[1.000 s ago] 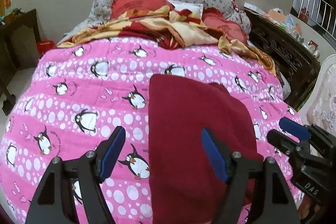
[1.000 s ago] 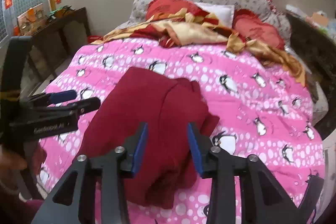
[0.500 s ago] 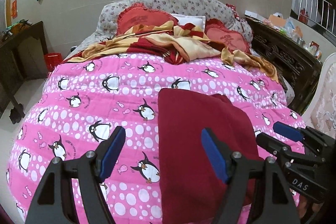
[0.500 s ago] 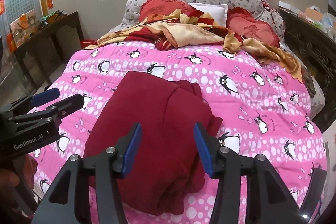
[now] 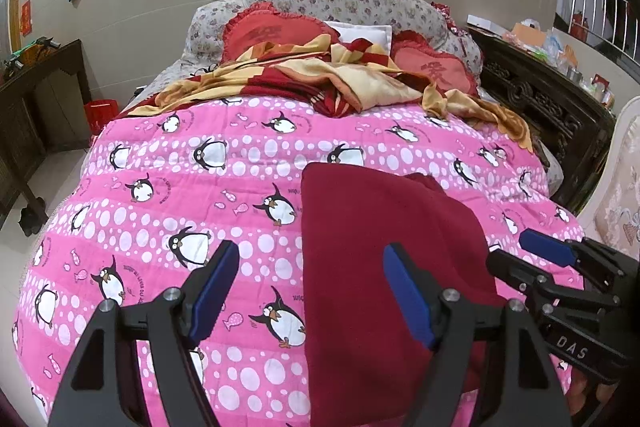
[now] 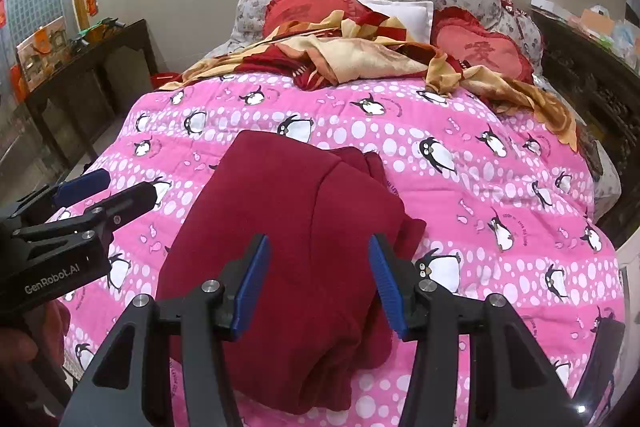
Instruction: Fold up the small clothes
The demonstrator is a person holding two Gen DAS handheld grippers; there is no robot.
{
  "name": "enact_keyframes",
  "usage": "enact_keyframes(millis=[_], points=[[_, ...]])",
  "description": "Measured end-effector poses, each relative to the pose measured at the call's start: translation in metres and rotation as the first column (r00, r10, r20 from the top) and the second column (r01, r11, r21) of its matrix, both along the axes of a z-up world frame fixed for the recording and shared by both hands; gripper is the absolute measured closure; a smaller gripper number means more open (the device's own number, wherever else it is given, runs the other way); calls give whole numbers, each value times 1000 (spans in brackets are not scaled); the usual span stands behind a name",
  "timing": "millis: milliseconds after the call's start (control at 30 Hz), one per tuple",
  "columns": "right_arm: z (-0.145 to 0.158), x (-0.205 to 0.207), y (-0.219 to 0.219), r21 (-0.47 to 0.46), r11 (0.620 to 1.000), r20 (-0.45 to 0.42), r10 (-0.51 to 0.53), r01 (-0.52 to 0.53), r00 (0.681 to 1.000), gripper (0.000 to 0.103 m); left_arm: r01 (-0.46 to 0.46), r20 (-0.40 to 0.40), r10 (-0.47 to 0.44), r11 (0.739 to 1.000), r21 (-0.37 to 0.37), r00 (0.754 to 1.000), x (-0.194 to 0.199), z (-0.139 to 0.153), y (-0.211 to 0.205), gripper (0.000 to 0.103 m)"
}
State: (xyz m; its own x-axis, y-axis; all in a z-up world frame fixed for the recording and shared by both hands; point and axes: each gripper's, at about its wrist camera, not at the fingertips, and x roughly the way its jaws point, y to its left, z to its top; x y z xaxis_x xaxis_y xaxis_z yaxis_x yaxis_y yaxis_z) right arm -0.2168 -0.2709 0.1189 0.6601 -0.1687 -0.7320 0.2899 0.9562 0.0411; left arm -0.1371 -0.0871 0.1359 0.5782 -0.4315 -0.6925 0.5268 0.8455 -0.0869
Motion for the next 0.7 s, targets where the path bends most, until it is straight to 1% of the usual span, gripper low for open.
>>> enact_keyframes(millis=[700], points=[[-9,3,0,15,1000,-20,4,-3,1000,49,3,-11,-3,1000,8,1000,3,-8,-2,25]])
